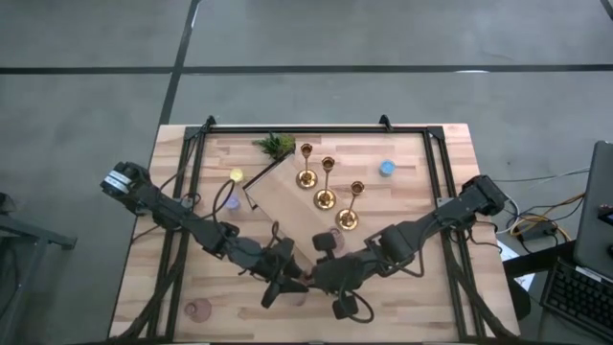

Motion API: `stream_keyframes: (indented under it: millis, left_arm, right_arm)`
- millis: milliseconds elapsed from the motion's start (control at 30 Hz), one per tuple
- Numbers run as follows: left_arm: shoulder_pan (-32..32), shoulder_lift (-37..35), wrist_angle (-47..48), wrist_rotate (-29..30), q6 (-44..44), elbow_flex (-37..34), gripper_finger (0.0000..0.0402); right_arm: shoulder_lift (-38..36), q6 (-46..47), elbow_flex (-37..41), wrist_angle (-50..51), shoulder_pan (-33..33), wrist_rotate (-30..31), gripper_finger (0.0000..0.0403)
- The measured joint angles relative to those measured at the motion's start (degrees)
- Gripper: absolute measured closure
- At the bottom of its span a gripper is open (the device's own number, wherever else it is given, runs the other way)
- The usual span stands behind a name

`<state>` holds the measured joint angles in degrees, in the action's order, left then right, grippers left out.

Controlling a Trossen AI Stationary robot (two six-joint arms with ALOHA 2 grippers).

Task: Pick & Place candle stick holders
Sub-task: Put the right pink glass candle holder on the shelf aligned with the other pink glass candle holder

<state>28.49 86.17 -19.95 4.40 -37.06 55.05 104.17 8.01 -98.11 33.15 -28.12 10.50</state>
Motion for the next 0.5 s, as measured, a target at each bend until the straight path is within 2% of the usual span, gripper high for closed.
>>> stream_keyframes:
  millis: [300, 500]
  left_arm:
    - [0.18, 0.00, -0.14, -0.61, 2.94, -0.01, 0.0269]
    - [0.16, -0.44, -0.95, 0.14, 6.95, -0.01, 0.0269]
  right_arm:
    - [-0.08, 2.74, -2.77, 3.64, -0.74, 0.31, 0.0245]
    - [-0.14, 5.08, -6.87, 9.47, -2.10, 0.26, 0.0214]
